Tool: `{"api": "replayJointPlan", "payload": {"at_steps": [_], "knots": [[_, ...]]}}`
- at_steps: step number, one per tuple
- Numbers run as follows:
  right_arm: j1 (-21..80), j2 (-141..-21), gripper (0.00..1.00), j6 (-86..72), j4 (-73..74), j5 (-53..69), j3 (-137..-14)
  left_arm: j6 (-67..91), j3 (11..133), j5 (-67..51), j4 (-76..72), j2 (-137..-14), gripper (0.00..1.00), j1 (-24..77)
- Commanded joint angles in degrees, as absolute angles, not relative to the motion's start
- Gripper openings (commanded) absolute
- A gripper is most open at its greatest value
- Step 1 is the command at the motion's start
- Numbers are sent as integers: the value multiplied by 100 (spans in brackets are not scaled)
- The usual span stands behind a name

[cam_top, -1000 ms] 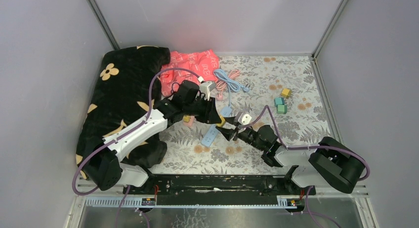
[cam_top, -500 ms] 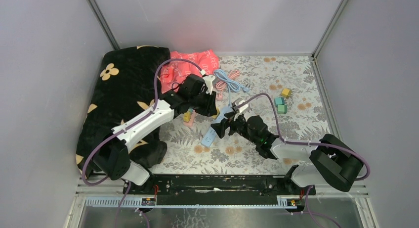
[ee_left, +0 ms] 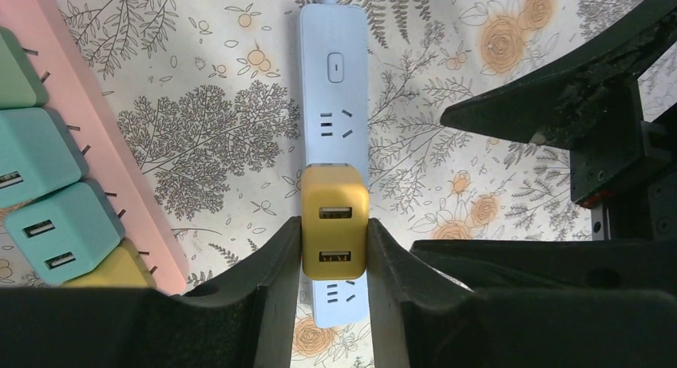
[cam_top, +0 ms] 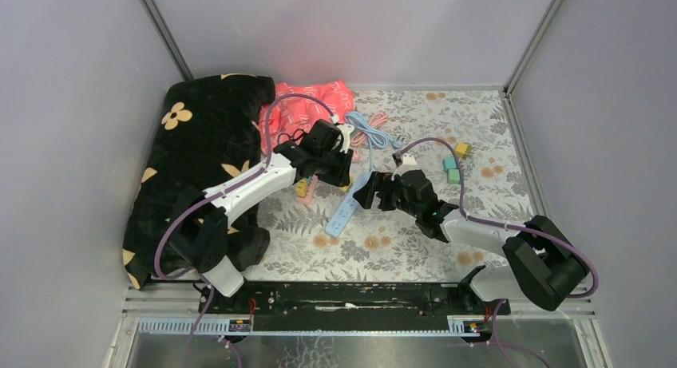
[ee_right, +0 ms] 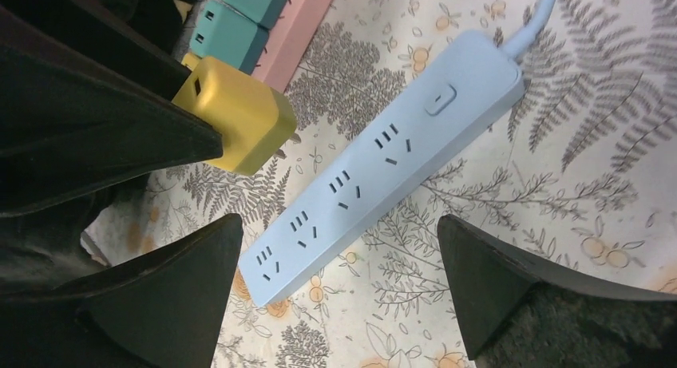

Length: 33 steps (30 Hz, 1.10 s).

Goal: Insert the plug
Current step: Insert the plug into the socket.

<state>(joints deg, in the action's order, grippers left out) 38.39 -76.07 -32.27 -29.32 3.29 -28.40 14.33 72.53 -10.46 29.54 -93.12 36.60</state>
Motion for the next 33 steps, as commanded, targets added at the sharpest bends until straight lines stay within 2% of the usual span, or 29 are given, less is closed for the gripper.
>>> {"api": "replayJointPlan", "payload": {"at_steps": [1,5,16,18,33], "knots": [[3734,-7904,98,-4236,-2800,588,-3113,1296,7461,-931,2944,-9468,0,3621],[3695,-8054,82,-4913,-2995,422,-2983,1294,7550,-948,2944,-9559,0,3620],[3519,-8819,64,-5836,-3475,543,-2988,1556,7467,-1074,2333,-9799,0,3622],[3480,-8943,56,-5897,-3547,555,-3015,1551,7481,-1086,2289,-9888,0,3621],[3358,-9611,45,-6260,-4029,859,-3104,1459,7626,-1112,2021,-10200,0,3638]]}}
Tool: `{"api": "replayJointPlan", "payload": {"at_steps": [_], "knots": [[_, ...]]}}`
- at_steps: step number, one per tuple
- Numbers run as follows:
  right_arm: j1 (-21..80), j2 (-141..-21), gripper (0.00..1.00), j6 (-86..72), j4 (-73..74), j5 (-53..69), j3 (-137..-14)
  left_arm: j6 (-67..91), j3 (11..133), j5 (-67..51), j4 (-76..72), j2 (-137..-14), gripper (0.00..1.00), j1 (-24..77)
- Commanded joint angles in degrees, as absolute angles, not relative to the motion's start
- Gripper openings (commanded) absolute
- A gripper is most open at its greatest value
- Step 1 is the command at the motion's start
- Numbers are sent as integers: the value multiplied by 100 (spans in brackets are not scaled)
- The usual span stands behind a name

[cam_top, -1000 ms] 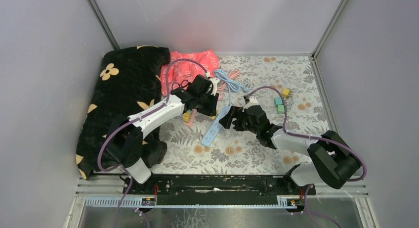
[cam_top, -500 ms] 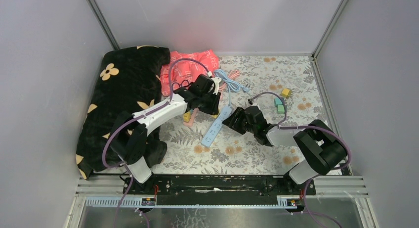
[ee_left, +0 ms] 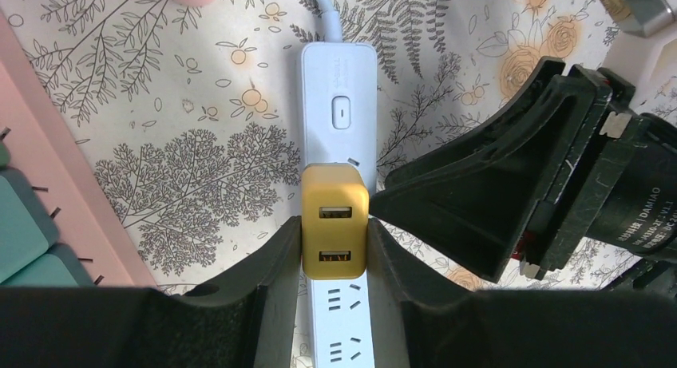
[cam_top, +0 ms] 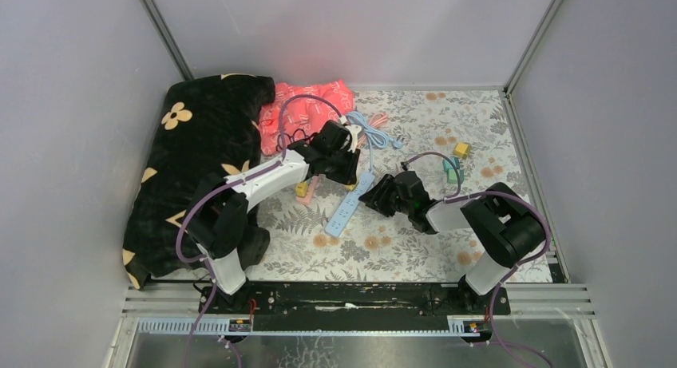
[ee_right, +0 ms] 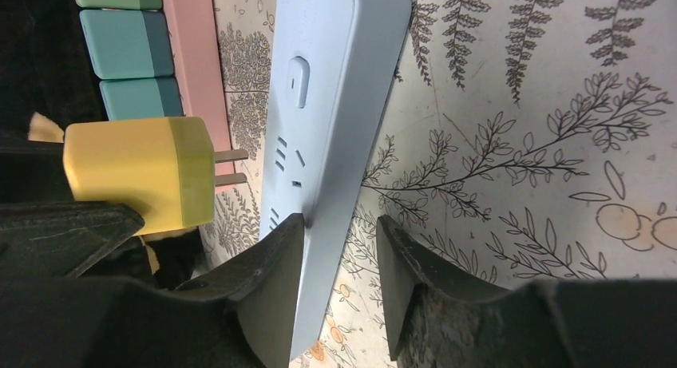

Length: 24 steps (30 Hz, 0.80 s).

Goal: Insert the plug
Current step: Insert the plug into the socket.

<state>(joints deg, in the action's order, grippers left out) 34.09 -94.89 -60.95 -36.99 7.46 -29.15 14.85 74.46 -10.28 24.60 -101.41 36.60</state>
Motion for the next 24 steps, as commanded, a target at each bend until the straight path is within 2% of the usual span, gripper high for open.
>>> {"api": "replayJointPlan", "payload": {"at_steps": [1,14,19,24], "knots": [[3358,-9670,45,-6282,-4042,880,-3103,1451,7621,-1118,1986,-10207,0,3640],[3362,-9854,38,-6462,-3636,852,-3102,1355,7488,-889,1793,-10371,0,3812],[3357,-9782,31,-6410,-3564,855,-3139,1298,7499,-808,1805,-10384,0,3823],[3357,-9725,30,-6337,-3410,843,-3192,1266,7472,-709,1870,-10402,0,3873]]}}
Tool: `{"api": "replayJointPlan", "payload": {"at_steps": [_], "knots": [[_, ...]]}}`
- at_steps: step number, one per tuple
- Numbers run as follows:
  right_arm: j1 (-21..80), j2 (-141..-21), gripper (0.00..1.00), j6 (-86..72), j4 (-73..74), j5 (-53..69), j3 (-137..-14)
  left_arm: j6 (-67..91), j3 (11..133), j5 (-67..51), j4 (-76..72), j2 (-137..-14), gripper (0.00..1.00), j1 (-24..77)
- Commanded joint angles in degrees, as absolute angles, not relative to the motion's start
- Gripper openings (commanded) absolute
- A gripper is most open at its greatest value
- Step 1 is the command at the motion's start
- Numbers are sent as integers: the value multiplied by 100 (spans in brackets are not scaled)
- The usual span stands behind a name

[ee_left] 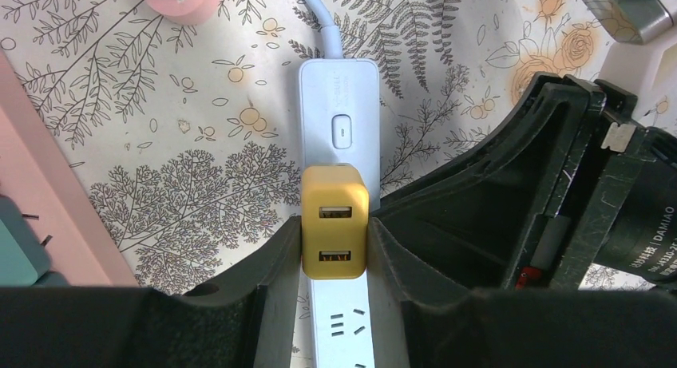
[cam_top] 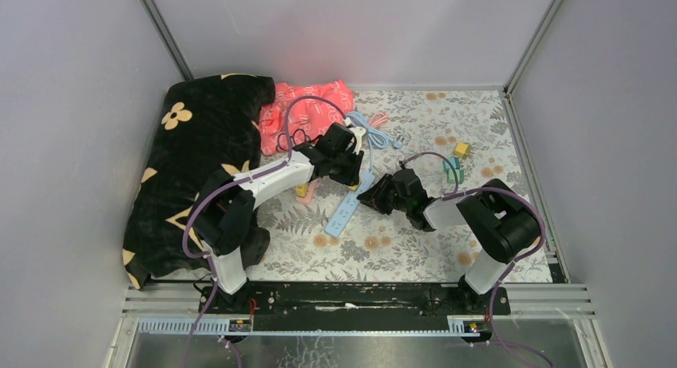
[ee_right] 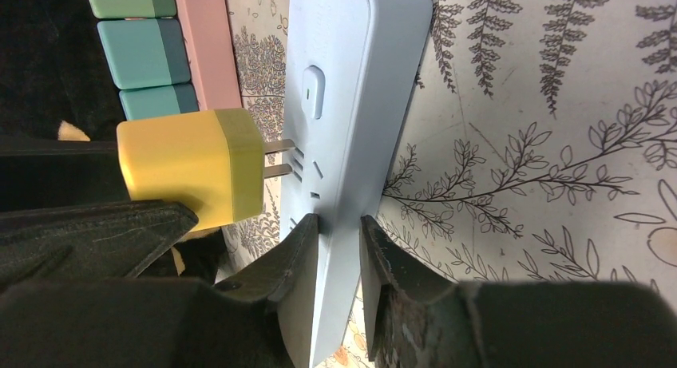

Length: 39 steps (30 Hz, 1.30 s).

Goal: Insert the plug
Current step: Insert the plug into the socket.

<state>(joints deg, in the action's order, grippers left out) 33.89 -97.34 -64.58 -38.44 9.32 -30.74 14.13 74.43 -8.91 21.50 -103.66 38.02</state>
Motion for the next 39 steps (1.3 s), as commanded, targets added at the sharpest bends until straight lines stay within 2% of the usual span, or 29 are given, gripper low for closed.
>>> {"api": "replayJointPlan", "payload": {"at_steps": [1,39], "knots": [[3357,-9717,30,-6330,-3384,848,-3205,1261,7465,-681,1892,-10408,0,3894],[3358,-9624,30,-6280,-3231,843,-3238,1231,7466,70,2143,-10364,0,4116]]}}
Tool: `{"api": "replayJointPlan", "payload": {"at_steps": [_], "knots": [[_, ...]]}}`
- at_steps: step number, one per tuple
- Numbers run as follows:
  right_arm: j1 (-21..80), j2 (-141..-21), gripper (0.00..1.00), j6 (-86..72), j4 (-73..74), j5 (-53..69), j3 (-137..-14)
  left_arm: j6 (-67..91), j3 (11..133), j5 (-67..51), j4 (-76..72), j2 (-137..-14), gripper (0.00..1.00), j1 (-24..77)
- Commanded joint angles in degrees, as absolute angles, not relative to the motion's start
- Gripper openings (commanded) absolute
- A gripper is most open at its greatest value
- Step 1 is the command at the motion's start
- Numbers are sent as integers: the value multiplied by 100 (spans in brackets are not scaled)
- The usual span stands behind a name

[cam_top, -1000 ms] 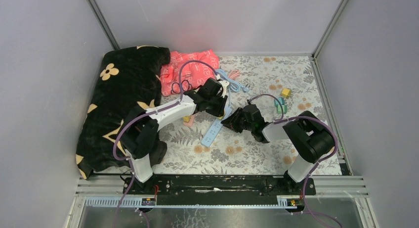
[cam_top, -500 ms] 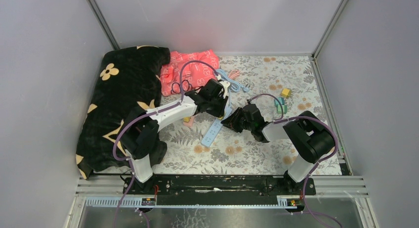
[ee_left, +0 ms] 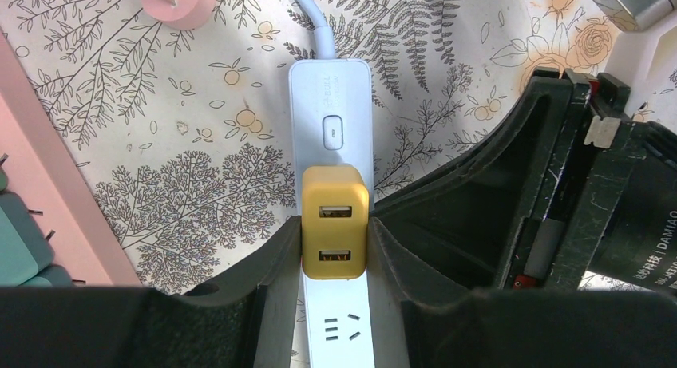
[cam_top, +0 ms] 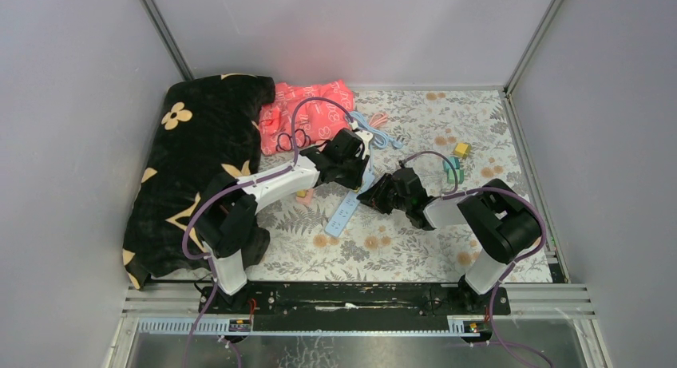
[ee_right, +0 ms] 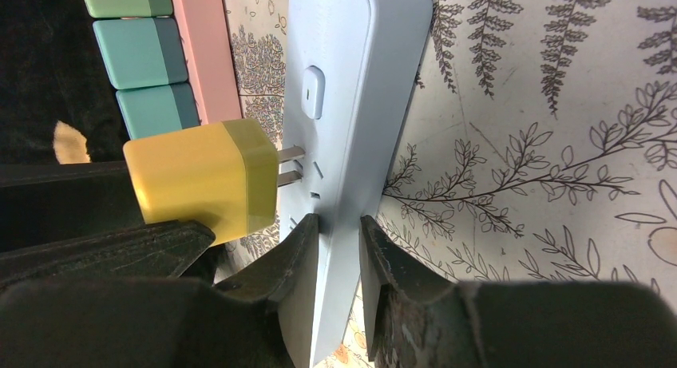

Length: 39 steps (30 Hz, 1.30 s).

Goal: Insert the plug
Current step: Insert the plug into the socket.

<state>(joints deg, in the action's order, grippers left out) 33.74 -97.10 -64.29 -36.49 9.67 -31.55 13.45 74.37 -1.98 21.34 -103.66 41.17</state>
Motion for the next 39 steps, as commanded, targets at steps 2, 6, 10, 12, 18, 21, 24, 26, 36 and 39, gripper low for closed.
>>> {"api": "replayJointPlan", "payload": {"at_steps": [2,6,10,12,18,21,24,26,36,39], "knots": [[3357,-9616,30,-6271,-3217,844,-3256,1243,7473,52,2204,-10356,0,4116],[3357,-9589,30,-6275,-3217,826,-3261,1282,7399,-12,2238,-10292,0,4122],[3357,-9576,30,-6266,-3208,831,-3242,1283,7346,74,2285,-10216,0,4135],[3360,-9567,30,-6262,-3210,826,-3235,1283,7356,102,2318,-10208,0,4133],[3362,-9554,30,-6224,-3168,757,-3218,1322,7384,103,2287,-10263,0,4139],[3357,-9554,30,-6207,-3164,764,-3209,1360,7383,72,2218,-10292,0,4144],[3357,-9554,30,-6223,-3173,765,-3191,1386,7383,122,2203,-10314,0,4149],[3357,-9554,30,-6223,-3175,743,-3175,1406,7355,216,2184,-10310,0,4166],[3357,-9378,30,-6240,-3208,738,-3138,1477,7279,198,2188,-10261,0,4254],[3359,-9377,30,-6248,-3216,747,-3138,1517,7271,127,2199,-10242,0,4281]]}}
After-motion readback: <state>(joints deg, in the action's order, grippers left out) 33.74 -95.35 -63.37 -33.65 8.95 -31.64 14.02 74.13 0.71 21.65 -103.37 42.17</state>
